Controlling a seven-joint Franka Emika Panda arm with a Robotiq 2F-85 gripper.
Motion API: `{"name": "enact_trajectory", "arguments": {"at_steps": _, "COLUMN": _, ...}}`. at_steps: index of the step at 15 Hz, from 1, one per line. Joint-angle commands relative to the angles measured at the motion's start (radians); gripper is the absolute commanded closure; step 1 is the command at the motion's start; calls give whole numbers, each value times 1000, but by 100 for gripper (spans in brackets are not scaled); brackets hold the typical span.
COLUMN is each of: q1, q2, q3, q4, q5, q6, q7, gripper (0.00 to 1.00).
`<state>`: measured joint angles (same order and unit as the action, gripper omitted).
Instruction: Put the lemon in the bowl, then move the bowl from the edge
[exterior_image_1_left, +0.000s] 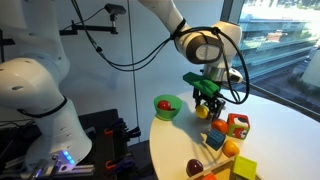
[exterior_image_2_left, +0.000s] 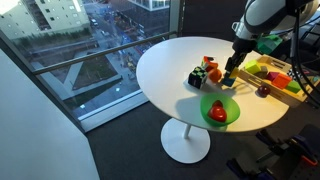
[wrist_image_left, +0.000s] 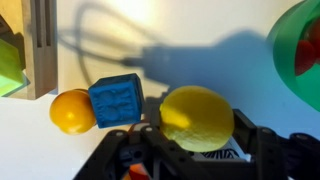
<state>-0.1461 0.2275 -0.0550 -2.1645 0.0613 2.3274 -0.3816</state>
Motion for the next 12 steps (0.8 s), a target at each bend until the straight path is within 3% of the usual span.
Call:
{"name": "enact_trajectory", "arguments": {"at_steps": 1, "q1": -1, "q2": 0, "q3": 1, "q4": 2, "q5": -1, "q6": -3, "q7": 1, "gripper": 30}}
{"name": "enact_trajectory", "arguments": {"at_steps": 2, "q1": -1, "q2": 0, "q3": 1, "q4": 2, "q5": -1, "q6": -3, "q7": 1, "gripper": 55}}
{"name": "enact_trajectory", "arguments": {"at_steps": 12, "q1": 10, "q2": -27, "q3": 60, "q4": -8, "q5": 59, "q6": -12, "q7": -53, "gripper": 55}}
